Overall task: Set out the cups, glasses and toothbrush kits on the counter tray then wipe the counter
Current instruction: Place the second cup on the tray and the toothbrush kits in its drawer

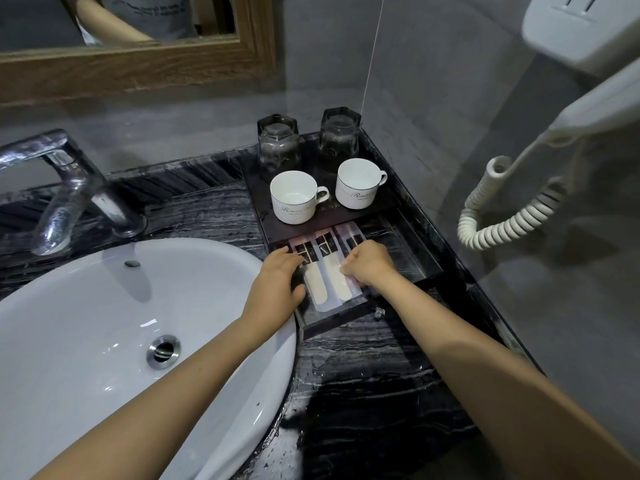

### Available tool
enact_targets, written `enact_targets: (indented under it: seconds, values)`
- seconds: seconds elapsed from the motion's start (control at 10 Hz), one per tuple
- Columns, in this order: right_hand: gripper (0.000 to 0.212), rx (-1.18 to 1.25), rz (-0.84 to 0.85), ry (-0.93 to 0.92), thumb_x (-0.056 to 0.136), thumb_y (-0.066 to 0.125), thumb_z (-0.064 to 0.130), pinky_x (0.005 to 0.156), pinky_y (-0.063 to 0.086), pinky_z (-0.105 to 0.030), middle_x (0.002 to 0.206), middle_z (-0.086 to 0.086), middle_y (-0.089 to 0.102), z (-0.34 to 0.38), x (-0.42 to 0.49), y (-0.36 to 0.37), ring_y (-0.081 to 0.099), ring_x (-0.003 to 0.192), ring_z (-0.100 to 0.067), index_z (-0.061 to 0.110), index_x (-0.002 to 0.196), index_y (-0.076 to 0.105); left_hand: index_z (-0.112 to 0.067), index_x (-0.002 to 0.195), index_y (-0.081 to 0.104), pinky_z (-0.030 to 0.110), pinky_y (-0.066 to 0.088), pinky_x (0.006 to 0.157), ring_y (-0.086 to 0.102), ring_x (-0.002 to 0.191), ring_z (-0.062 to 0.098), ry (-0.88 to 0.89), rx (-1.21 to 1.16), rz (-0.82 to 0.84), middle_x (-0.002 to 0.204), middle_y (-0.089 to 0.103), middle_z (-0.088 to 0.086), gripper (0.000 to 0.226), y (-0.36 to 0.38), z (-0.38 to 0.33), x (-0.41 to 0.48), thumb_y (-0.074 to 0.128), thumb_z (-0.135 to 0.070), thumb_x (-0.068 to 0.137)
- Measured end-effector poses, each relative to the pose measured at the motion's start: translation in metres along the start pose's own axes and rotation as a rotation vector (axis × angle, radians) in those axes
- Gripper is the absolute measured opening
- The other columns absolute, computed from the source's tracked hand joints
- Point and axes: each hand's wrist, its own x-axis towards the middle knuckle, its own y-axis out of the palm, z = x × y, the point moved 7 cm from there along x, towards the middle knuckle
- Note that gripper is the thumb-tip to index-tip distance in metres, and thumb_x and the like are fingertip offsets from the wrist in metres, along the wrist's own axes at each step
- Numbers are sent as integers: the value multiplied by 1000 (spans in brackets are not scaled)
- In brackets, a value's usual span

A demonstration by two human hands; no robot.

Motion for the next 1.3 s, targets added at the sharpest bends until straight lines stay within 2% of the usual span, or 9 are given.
enact_targets:
  seconds: [0.2, 0.3, 0.4, 0.6, 0.8, 0.9, 1.0, 1.1, 1.3]
  values:
    - [23, -41, -13, -33, 82, 65, 7, 88, 54, -36, 106, -10, 70, -2, 0, -2, 66, 100, -25, 15, 61, 58, -7, 126, 53, 28, 25, 110, 29, 138, 22, 4, 5, 6, 135, 52, 9, 47, 1, -1, 0, 61, -6, 79]
    - [5, -33, -13, -64, 82, 65, 5, 88, 53, -34, 108, -9, 69, -3, 3, -1, 65, 102, -25, 7, 83, 70, -7, 126, 52, 28, 25, 110, 29, 138, 22, 2, 2, 6, 135, 52, 8, 48, 1, -1, 0, 61, -6, 79]
    - [10, -32, -16, -85, 83, 65, 5, 89, 52, -32, 109, -9, 69, -2, 3, -1, 64, 104, -25, 5, 90, 71, -7, 126, 52, 29, 25, 110, 29, 138, 23, 5, 5, 9, 135, 52, 9, 48, 2, 0, 1, 61, -6, 79]
    - [8, -66, -58, -72, 83, 65, 6, 84, 54, -33, 111, -11, 68, -7, 4, -2, 64, 102, -28, 5, 88, 70, -7, 127, 52, 29, 24, 111, 28, 138, 23, 7, 5, 7, 135, 52, 9, 48, 2, 1, 1, 61, -6, 80]
    - [17, -133, -70, -76, 81, 63, 3, 81, 57, -38, 98, -16, 69, -8, 1, -3, 65, 85, -25, 11, 68, 55, -6, 126, 53, 29, 25, 110, 29, 138, 24, 15, 7, 4, 134, 53, 9, 48, 4, 3, 2, 61, -7, 79]
    - [13, -215, -77, -106, 82, 61, 6, 76, 57, -38, 86, -12, 65, -4, -4, -5, 62, 76, -25, 8, 72, 53, -6, 126, 53, 29, 24, 110, 29, 138, 24, 18, 10, 5, 134, 53, 9, 47, 5, 4, 1, 61, -8, 80]
    - [8, -243, -101, -154, 85, 60, 12, 75, 54, -34, 97, -8, 68, -1, -12, -18, 66, 88, -28, 8, 90, 65, -5, 128, 51, 29, 23, 112, 29, 138, 25, 46, 32, 2, 137, 50, 10, 46, 5, 2, 0, 60, -10, 83]
    - [12, -114, -111, -222, 84, 60, 12, 76, 52, -30, 97, -7, 70, -7, -28, -35, 66, 89, -25, 13, 93, 68, -6, 132, 48, 30, 20, 113, 28, 139, 26, 62, 45, -16, 145, 41, 11, 50, -3, -1, -2, 61, -15, 85]
    - [9, 31, -347, -472, 83, 68, 19, 77, 48, -26, 84, 6, 66, -25, -92, -62, 57, 88, -13, 15, 90, 71, -7, 138, 39, 36, 20, 115, 25, 141, 28, 98, 149, -158, 151, 31, 13, 51, -32, 2, 4, 53, -21, 91]
